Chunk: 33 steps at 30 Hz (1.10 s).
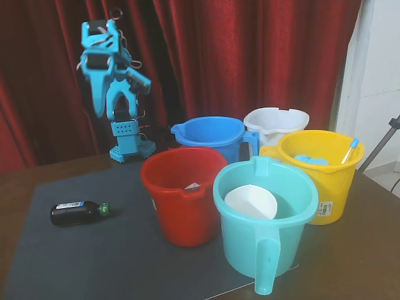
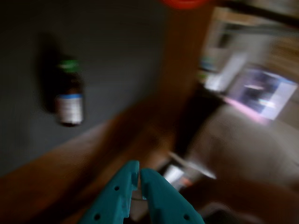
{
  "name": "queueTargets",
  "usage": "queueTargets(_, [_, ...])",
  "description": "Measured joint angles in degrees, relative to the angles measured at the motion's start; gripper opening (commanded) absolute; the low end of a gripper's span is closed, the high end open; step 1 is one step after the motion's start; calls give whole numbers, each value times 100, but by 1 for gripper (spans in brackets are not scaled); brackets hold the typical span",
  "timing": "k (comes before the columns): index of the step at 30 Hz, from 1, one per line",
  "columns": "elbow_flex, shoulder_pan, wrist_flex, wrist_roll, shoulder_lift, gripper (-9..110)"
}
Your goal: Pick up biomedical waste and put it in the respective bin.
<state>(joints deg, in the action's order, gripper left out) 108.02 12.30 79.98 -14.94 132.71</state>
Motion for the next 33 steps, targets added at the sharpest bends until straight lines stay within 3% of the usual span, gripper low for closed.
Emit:
queueTargets(10, [-633,659,-9,-536,-1459,2])
queueTargets(15, [-615,932,-308,-580,-1556,17])
queueTargets(20, [-123,1011,-791,-589,-1564,23])
queueTargets(26, [527,1011,-1617,-396,-1705,24])
queueTargets(33, [554,1028,-1723,-659,-2294,24])
